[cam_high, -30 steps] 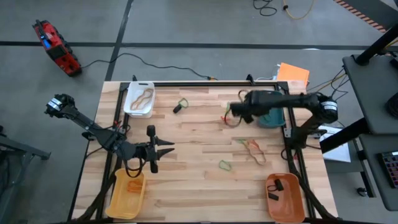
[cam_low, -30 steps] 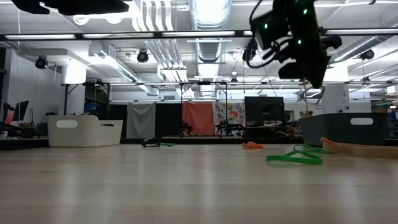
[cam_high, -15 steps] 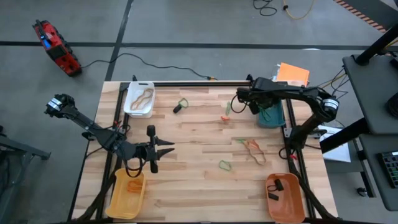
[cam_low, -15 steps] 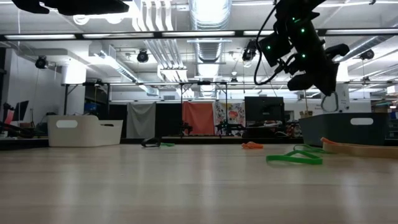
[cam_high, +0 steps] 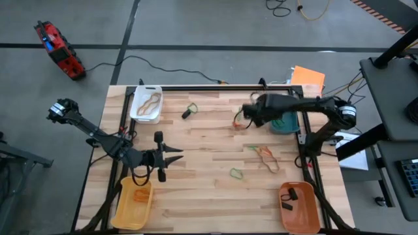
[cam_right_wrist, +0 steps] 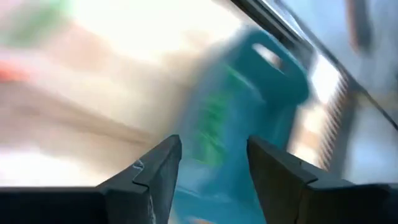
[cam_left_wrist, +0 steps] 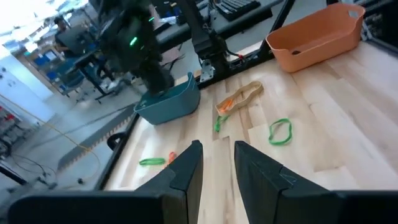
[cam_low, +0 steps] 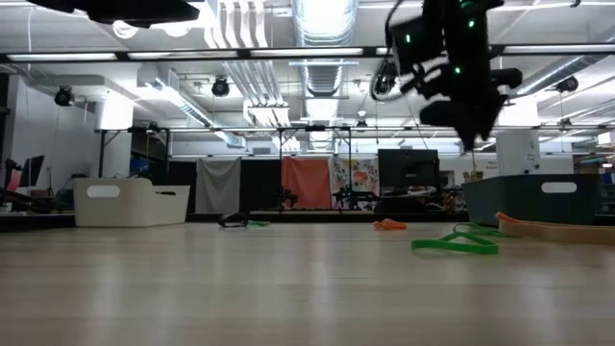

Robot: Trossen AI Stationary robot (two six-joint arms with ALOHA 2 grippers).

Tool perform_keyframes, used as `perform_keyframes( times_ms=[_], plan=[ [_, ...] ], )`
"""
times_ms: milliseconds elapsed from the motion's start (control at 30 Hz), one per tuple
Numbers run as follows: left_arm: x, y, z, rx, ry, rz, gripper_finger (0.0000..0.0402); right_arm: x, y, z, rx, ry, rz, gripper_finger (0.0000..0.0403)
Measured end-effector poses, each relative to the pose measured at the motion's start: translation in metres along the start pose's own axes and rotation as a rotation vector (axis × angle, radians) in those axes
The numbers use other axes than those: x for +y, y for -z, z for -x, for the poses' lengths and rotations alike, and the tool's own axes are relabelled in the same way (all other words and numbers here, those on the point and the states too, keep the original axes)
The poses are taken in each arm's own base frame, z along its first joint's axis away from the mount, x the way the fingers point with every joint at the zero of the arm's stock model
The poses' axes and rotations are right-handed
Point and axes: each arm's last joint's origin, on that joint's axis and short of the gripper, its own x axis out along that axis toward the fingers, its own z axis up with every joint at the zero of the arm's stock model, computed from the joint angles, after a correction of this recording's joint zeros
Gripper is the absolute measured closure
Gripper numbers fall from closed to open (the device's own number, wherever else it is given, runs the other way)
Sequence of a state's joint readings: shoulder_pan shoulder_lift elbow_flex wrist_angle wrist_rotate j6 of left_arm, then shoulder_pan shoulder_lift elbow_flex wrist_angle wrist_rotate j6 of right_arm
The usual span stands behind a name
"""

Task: Sort rubber bands into baskets
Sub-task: Put the black rubber band into the orange bin

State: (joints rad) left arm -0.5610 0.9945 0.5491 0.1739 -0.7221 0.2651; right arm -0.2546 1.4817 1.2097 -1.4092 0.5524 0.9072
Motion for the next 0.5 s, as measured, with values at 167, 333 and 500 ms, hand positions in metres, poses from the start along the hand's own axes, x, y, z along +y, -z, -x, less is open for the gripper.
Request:
perform_keyframes(
  times_ms=[167, 333, 500],
  plan=[
    [-0.006, 0.001, -0.002, -0.016, 0.128, 0.043, 0.0325, 0.044, 0.032, 0.035, -0.307, -0.327, 0.135, 0.0222],
    [-0.012, 0.0, -0.01, -0.008, 0.216, 0.088, 0.0325, 0.075, 0.073, 0.071, -0.559, -0.668, 0.267, 0.0231],
    [-0.015, 0.001, -0.026, 0.05, 0.206, 0.101, 0.0325, 0.09, 0.12, 0.087, -0.702, -0.861, 0.396, 0.0239]
  ],
)
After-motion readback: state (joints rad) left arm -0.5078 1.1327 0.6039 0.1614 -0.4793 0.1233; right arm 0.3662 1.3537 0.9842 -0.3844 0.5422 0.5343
